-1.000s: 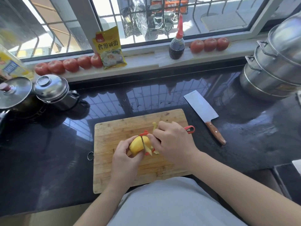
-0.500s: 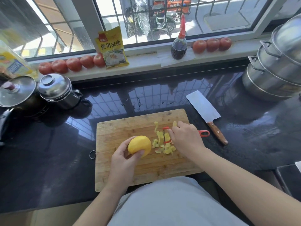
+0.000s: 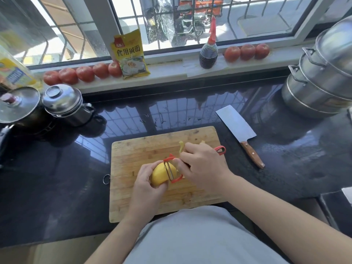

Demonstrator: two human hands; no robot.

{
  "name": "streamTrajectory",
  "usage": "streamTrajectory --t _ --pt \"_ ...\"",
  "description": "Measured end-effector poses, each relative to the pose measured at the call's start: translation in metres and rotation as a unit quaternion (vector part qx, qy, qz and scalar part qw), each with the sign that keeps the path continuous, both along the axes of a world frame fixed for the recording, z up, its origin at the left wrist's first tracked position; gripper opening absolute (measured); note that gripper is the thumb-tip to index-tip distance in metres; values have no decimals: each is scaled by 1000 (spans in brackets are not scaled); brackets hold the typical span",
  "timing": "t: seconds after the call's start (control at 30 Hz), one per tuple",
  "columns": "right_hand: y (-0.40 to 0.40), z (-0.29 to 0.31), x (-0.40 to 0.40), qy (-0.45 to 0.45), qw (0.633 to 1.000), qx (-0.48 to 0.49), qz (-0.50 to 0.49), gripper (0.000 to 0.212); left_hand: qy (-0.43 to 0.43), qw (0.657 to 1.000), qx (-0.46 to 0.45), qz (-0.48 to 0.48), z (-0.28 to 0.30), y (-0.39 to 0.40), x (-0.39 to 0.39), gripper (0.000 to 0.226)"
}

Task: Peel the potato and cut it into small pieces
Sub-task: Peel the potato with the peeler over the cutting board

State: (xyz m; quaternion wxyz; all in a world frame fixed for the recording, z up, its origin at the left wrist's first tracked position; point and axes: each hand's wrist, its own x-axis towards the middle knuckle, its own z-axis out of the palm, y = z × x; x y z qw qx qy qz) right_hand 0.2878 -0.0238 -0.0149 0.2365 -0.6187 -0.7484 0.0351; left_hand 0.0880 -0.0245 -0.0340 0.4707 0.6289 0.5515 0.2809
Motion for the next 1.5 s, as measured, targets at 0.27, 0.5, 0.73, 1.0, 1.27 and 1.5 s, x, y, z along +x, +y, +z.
streamTrajectory --t 0.27,0.5,0.73,1.0,1.27,1.5 --pt "2 -30 24 -101 990 -91 -48 45 -27 999 14 31 4 -3 0 58" --pt "-1 -42 40 -115 969 -170 -140 49 -68 993 -56 76 4 1 -2 44" --pt "1 -10 13 -19 998 19 -52 45 15 998 -38 58 -2 3 5 52" --pt "7 -2 6 -47 998 39 24 42 22 999 22 24 7 4 8 55" --pt "11 -48 46 -161 981 -89 -64 52 -5 999 46 -8 4 1 4 58" --pt "4 -24 34 -42 998 -19 -53 46 10 998 54 4 -2 2 4 57"
